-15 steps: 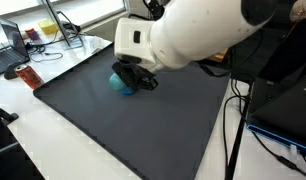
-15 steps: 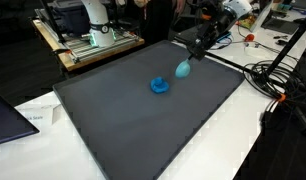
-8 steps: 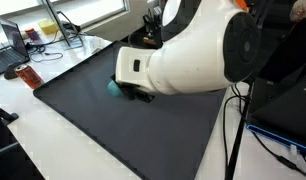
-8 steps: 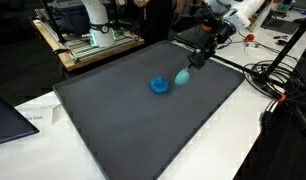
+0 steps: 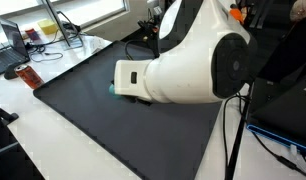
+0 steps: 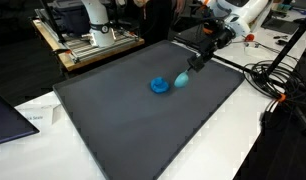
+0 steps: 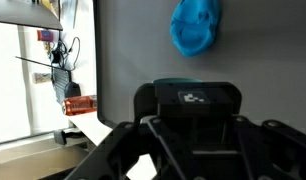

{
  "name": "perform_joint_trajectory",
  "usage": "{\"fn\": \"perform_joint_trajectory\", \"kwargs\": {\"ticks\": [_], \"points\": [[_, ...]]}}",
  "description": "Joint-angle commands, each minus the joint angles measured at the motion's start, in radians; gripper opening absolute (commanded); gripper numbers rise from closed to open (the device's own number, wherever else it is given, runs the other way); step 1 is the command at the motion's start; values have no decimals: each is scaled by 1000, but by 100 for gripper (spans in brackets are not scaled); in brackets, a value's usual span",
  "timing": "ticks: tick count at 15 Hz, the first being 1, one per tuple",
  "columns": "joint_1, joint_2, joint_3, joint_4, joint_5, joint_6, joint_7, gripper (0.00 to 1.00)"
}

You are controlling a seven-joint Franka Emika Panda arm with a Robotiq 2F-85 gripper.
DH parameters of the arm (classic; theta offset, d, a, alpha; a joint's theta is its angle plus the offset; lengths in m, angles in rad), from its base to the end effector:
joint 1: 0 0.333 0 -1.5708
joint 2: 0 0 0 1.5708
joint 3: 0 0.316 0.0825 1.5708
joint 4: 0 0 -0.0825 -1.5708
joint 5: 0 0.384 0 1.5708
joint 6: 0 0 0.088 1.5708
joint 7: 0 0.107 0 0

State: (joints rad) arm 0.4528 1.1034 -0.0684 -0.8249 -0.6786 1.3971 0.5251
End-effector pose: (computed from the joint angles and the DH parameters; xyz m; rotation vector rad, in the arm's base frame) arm 0.7076 0.2282 0.2383 2.2416 -0.0588 -0.1418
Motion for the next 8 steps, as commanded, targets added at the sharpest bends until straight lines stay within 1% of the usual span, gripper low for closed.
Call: {"fn": "perform_joint_trajectory", "kwargs": {"ticks": [1,8], "points": [[-26,25,21,75,39,-30,-77,22],[-114,-48,70,39,150,-7,-183,22]]}}
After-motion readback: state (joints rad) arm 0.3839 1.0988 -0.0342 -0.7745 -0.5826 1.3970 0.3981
